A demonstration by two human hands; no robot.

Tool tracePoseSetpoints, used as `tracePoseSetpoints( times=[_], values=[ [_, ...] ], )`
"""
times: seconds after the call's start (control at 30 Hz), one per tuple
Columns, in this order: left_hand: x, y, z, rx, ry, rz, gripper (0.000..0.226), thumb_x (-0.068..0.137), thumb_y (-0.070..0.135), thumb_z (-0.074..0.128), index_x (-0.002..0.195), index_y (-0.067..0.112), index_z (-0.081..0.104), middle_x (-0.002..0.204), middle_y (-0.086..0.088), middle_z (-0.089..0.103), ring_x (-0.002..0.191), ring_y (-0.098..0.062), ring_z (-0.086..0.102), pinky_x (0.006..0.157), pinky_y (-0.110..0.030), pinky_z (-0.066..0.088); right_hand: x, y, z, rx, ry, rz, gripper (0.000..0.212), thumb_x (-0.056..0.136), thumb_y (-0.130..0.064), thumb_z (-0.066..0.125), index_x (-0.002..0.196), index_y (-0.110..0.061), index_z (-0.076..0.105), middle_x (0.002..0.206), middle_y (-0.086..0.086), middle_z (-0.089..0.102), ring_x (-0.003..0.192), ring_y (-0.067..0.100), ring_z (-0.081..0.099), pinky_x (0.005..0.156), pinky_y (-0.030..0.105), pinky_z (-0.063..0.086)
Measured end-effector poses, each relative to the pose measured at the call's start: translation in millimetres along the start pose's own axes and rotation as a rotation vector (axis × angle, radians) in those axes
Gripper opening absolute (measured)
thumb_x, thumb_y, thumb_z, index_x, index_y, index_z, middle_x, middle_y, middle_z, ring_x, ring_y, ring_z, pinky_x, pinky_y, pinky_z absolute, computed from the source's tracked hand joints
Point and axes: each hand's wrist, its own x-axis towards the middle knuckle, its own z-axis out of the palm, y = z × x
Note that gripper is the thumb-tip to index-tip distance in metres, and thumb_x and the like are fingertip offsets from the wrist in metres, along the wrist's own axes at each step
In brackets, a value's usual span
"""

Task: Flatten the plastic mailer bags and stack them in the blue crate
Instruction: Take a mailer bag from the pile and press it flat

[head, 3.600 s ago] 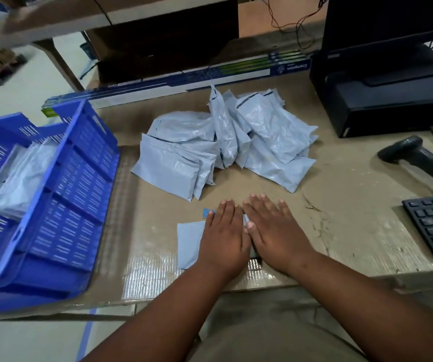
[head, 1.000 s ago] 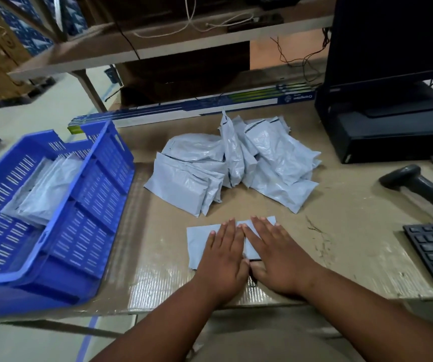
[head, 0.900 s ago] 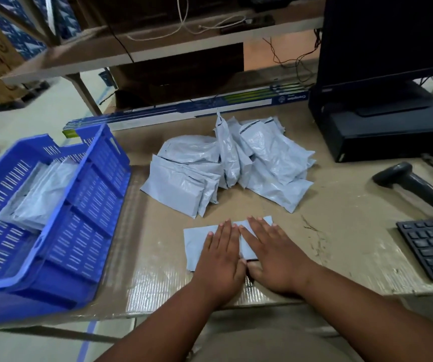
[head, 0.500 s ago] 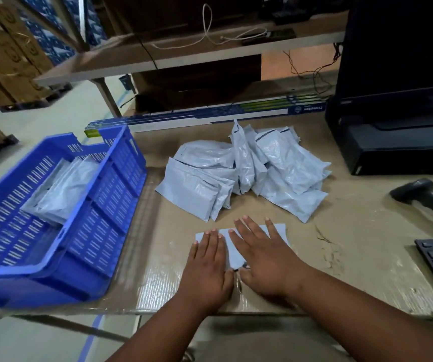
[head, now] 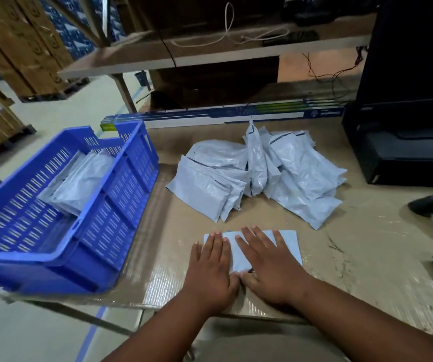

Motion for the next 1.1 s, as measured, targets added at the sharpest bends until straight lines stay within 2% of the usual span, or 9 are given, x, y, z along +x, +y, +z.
tracePoseSetpoints(
  times=[0.1, 0.2, 0.3, 0.47, 0.7, 0.87, 0.93, 1.0, 1.1],
  values=[
    [7.2, 10.8, -15.4, -0.069, 0.081, 0.054, 0.079, 0.098, 0.047, 0.039, 0.163, 0.004, 0.028, 0.171, -0.019, 0.022, 0.16, -0.034, 0.019, 0.127, -0.057, 0.021, -3.9, 2.5, -8.6, 0.063, 0.065, 0.083, 0.079, 0.102, -0.055, 0.027, 0.168, -0.026, -0.005, 0.173, -0.005, -0.022, 0.16, 0.015, -0.019, 0.129, 0.049, -0.009],
    [20.7, 23.9, -13.9, -0.176, 0.039, 0.167, 0.077, 0.1, 0.042, 0.029, 0.167, 0.009, 0.013, 0.175, -0.009, 0.004, 0.163, -0.022, 0.0, 0.131, -0.05, 0.012, -5.3, 5.8, -5.9, 0.093, 0.066, 0.062, 0.073, 0.102, -0.048, 0.02, 0.168, -0.021, 0.009, 0.176, 0.0, 0.0, 0.163, 0.02, -0.002, 0.131, 0.045, -0.001],
    [20.5, 21.5, 4.7, -0.161, 0.008, 0.182, 0.076, 0.104, 0.047, 0.031, 0.167, 0.009, 0.013, 0.175, -0.007, 0.004, 0.163, -0.021, 0.002, 0.129, -0.052, 0.016, -13.6, 18.6, 6.5, 0.052, 0.011, 0.07, 0.078, 0.104, -0.061, 0.024, 0.169, -0.023, 0.007, 0.177, 0.0, -0.001, 0.163, 0.02, -0.004, 0.132, 0.048, 0.004],
    [2.8, -27.2, 7.9, 0.003, -0.026, 0.035, 0.093, 0.1, 0.078, 0.014, 0.169, 0.016, 0.007, 0.176, -0.003, -0.001, 0.163, -0.019, -0.001, 0.13, -0.05, 0.011, -34.9, 48.0, 10.4, 0.049, -0.042, 0.183, 0.092, 0.098, -0.08, 0.019, 0.167, -0.027, -0.011, 0.174, -0.004, -0.02, 0.161, 0.017, -0.015, 0.131, 0.043, 0.0],
    [-5.1, -44.3, -18.3, -0.066, -0.041, -0.099, 0.092, 0.097, 0.074, 0.004, 0.168, 0.016, 0.017, 0.176, -0.004, 0.006, 0.163, -0.02, 0.002, 0.13, -0.049, 0.011, -45.2, 68.9, -16.7, 0.154, -0.029, 0.404, 0.088, 0.1, -0.074, 0.007, 0.168, -0.02, -0.005, 0.177, 0.0, -0.007, 0.162, 0.015, -0.011, 0.13, 0.041, -0.007],
    [27.3, 7.9, -22.9, -0.237, 0.133, 0.19, 0.072, 0.097, 0.032, 0.037, 0.164, 0.007, 0.03, 0.172, -0.013, 0.024, 0.16, -0.026, 0.021, 0.13, -0.041, 0.018, -9.9, 39.2, -27.7, 0.154, -0.012, 0.11, 0.075, 0.107, -0.051, 0.022, 0.168, -0.017, -0.004, 0.176, 0.0, -0.008, 0.162, 0.017, -0.01, 0.132, 0.04, 0.0],
    [37.0, 25.2, -12.4, -0.293, 0.101, 0.197, 0.069, 0.099, 0.032, 0.035, 0.163, 0.007, 0.032, 0.169, -0.013, 0.029, 0.159, -0.027, 0.025, 0.131, -0.042, 0.017, 0.1, 21.8, -16.5, 0.191, -0.054, 0.031, 0.073, 0.106, -0.044, 0.023, 0.168, -0.017, -0.003, 0.176, 0.001, -0.005, 0.162, 0.016, -0.007, 0.131, 0.034, -0.003],
    [36.7, 25.5, 0.6, -0.281, 0.075, 0.157, 0.065, 0.106, 0.038, 0.027, 0.164, 0.01, 0.029, 0.171, -0.009, 0.027, 0.16, -0.022, 0.021, 0.13, -0.047, 0.019, 1.4, 19.9, -0.1, 0.136, -0.025, 0.023, 0.075, 0.102, -0.05, 0.014, 0.169, -0.018, 0.001, 0.177, 0.001, 0.001, 0.162, 0.017, -0.004, 0.131, 0.038, -0.001],
    [25.6, 2.3, 7.4, -0.127, 0.04, 0.129, 0.074, 0.109, 0.058, 0.012, 0.167, 0.014, 0.021, 0.175, -0.004, 0.017, 0.162, -0.017, 0.01, 0.13, -0.048, 0.014, -9.0, 34.6, 13.5, 0.062, -0.012, 0.057, 0.079, 0.104, -0.064, 0.025, 0.168, -0.026, 0.0, 0.177, -0.003, -0.005, 0.162, 0.018, -0.01, 0.131, 0.044, -0.002]
  ],
)
